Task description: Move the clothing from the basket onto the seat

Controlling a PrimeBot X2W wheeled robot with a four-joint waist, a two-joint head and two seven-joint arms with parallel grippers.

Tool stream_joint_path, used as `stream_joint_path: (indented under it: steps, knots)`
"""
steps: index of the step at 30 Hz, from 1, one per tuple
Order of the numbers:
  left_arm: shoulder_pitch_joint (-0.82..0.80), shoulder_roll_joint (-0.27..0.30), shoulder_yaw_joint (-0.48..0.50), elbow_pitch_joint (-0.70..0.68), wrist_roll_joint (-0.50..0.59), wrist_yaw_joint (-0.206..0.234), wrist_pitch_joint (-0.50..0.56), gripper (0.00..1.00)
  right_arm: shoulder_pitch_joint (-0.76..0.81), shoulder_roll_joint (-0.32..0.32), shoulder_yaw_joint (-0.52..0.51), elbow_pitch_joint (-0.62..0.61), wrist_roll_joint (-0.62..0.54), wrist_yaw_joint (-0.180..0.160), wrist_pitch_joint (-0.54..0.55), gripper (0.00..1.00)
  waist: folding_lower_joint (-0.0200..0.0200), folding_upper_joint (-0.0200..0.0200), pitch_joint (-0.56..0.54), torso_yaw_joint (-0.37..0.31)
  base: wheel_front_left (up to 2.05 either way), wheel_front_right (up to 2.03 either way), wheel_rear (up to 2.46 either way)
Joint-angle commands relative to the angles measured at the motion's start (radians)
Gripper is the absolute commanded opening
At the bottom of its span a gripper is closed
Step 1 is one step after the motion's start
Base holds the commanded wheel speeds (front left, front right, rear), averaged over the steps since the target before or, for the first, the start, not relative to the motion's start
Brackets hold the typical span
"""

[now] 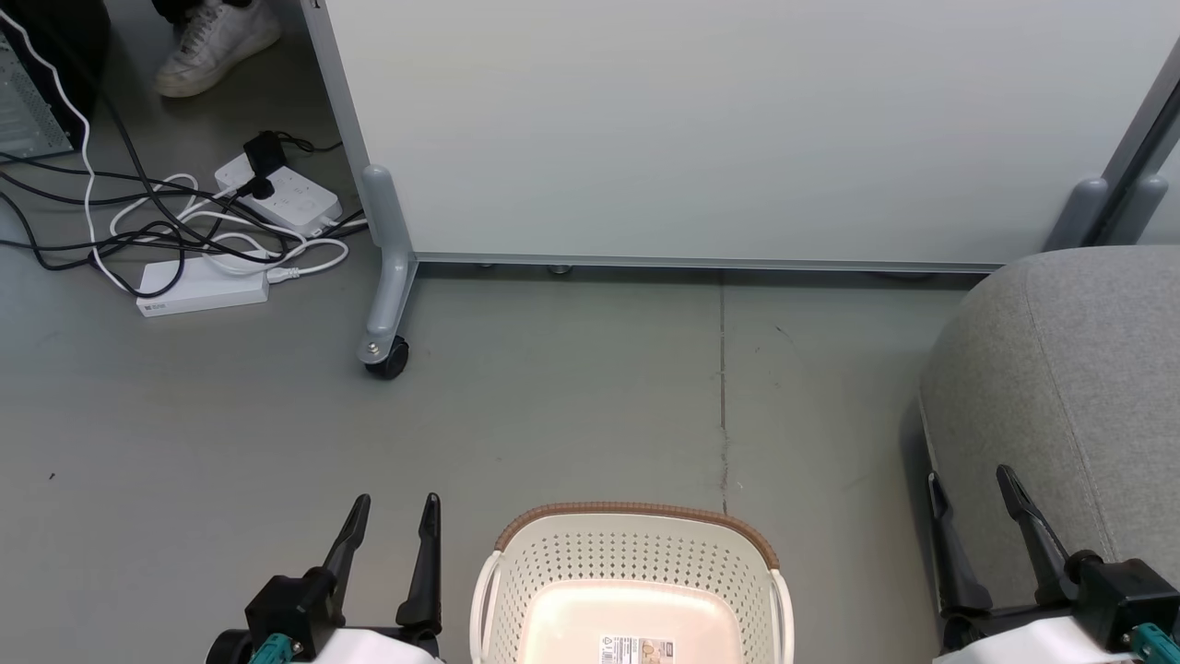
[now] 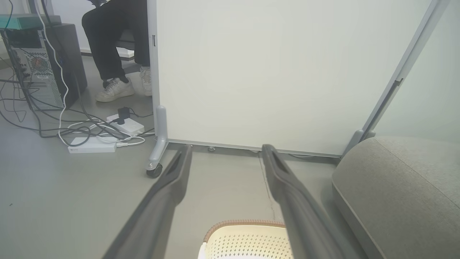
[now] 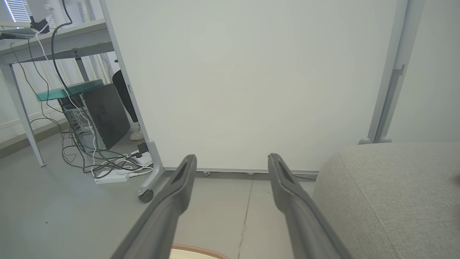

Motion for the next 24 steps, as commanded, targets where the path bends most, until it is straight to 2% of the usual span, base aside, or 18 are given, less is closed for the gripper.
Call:
stream_joint_path:
  steps: [1,10,17,24]
  knots:
    - [-0.012,0.004,0.006,0.001,-0.009,-0.009,0.0,1.0,-0.011,-0.004,-0.002,0.002,-0.001,0.0,-0.005,1.0,0.0,-0.0001,0.0,-0.001,0.0,0.0,0.0]
    - [-0.013,0.004,0.015,0.012,-0.03,-0.028,0.0,1.0,-0.013,-0.004,0.003,0.005,0.003,0.0,-0.005,1.0,0.0,-0.0001,0.0,-0.008,0.0,0.0,0.0]
    - [-0.014,0.004,0.013,0.026,-0.063,-0.076,0.0,1.0,-0.014,-0.004,0.011,0.006,0.001,0.0,-0.005,1.0,0.0,-0.0001,0.001,-0.007,0.0,0.0,0.0]
    - [-0.015,0.004,0.024,0.038,-0.089,-0.076,0.0,1.0,-0.016,-0.004,0.014,0.005,-0.007,0.0,-0.005,1.0,0.0,-0.0001,0.002,-0.005,0.0,0.0,0.0]
